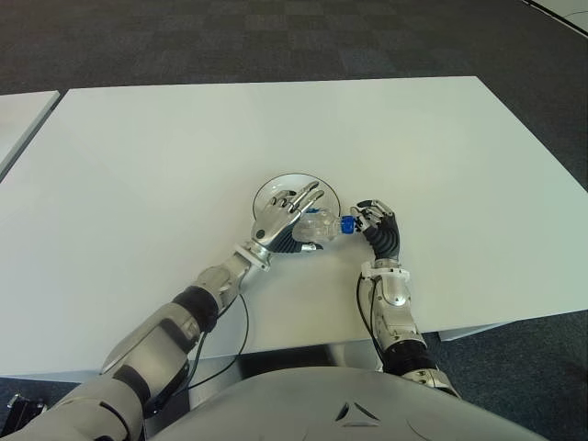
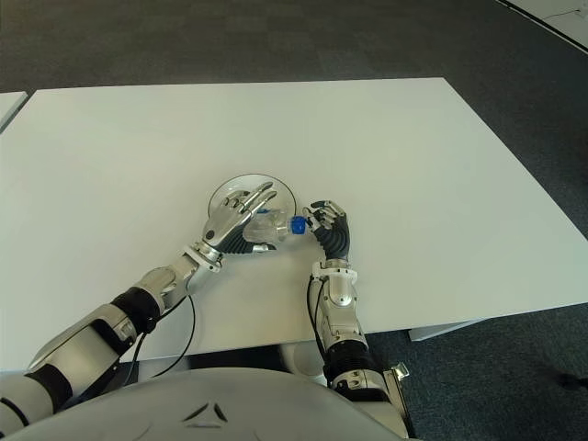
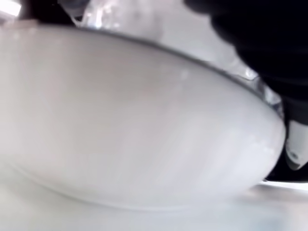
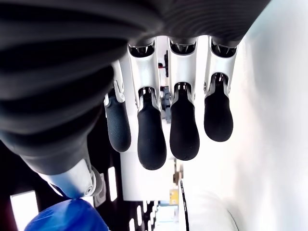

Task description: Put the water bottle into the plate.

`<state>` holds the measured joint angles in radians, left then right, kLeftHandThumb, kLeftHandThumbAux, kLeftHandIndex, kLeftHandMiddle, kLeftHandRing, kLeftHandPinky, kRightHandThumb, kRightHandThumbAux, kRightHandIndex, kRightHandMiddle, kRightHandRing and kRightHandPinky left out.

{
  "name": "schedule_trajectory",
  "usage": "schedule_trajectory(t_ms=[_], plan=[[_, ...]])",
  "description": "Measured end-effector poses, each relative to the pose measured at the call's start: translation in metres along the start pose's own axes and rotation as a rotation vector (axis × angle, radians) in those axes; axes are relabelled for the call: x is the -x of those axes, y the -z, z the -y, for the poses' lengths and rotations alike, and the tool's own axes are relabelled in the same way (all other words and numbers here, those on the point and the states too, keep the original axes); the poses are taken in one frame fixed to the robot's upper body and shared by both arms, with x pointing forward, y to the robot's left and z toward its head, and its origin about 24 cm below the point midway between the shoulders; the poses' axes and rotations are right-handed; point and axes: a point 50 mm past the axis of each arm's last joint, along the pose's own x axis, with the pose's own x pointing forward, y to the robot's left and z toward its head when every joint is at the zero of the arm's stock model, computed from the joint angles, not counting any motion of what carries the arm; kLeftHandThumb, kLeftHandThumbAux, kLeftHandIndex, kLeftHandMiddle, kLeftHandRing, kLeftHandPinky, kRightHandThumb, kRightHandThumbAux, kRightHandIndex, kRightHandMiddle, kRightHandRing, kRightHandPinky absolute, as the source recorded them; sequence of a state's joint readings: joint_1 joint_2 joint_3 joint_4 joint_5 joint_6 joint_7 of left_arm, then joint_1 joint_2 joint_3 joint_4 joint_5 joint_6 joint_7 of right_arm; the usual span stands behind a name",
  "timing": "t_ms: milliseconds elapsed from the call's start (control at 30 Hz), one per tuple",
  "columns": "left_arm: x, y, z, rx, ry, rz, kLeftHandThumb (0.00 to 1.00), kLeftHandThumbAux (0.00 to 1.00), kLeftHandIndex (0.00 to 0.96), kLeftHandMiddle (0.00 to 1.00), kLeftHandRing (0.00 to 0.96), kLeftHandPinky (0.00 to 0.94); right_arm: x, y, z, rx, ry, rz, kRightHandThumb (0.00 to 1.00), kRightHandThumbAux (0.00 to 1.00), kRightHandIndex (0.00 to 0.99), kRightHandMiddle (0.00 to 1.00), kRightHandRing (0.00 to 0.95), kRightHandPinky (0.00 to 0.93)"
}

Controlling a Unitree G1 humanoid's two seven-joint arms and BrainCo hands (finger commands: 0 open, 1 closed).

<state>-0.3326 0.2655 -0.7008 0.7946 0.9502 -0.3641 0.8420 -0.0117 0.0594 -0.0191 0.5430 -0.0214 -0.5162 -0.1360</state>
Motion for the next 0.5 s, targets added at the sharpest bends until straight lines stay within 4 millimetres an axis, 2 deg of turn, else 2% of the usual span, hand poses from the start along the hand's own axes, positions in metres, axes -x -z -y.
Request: schedule_trajectory(t_ms=[200, 500], plan=[[0.0003, 0.0013, -0.0001, -0.007, -0.008, -0.012, 0.200, 0.512, 0.000, 0.000, 0.000, 0.000, -0.0002, 0.0000, 0.0000, 0.001, 0.002, 0.000, 0.704, 0.727, 0.434, 0.673, 0.664, 0.655], [0.0014, 0.0046, -0.0008, -0.009, -0.021, -0.038, 0.163, 0.487, 0.000, 0.000, 0.000, 0.000, -0.0002, 0.0000, 0.0001, 0.000, 0.002, 0.000, 0.704, 0.726, 0.434, 0.674, 0.663, 0.657]])
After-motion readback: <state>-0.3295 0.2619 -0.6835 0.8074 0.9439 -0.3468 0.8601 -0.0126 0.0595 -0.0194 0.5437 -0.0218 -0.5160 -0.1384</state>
